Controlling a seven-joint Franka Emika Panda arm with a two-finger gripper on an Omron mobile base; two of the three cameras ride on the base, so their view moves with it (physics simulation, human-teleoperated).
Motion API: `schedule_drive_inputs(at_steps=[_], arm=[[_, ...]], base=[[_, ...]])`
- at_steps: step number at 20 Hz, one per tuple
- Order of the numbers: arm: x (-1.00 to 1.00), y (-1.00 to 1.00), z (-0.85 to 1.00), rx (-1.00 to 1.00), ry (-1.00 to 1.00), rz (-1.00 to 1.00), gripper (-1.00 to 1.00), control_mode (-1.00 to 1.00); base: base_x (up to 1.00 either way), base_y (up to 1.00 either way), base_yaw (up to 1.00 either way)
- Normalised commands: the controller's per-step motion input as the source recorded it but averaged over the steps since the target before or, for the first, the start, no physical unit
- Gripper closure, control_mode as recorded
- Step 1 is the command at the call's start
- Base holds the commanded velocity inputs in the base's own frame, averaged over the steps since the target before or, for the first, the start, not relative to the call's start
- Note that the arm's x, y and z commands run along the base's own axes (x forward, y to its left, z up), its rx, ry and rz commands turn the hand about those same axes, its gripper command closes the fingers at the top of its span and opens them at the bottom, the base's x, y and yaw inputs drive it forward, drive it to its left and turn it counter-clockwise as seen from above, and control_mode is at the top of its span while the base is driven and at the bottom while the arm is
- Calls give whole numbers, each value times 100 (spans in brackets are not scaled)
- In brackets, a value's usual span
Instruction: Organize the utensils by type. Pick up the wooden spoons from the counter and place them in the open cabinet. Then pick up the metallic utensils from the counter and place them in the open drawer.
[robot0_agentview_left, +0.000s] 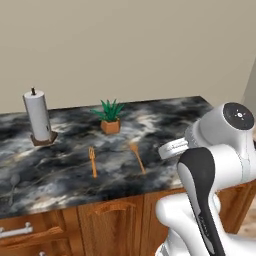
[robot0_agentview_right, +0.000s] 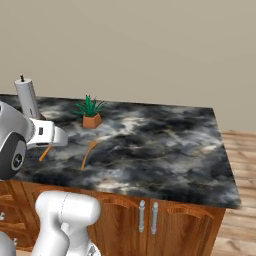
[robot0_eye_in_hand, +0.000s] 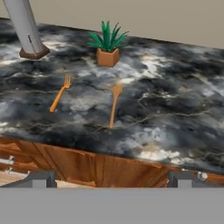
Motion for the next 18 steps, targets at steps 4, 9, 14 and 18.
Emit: schedule_drive_inputs(at_steps=[4, 9, 14, 18], arm=[[0, 0, 0, 0, 0, 0, -100, 100], [0, 0, 0, 0, 0, 0, -100, 100], [0, 0, 0, 0, 0, 0, -100, 100], [0, 0, 0, 0, 0, 0, -100, 100]], base=[[54, 15, 0], [46, 15, 0], [7, 1, 0], [0, 0, 0]])
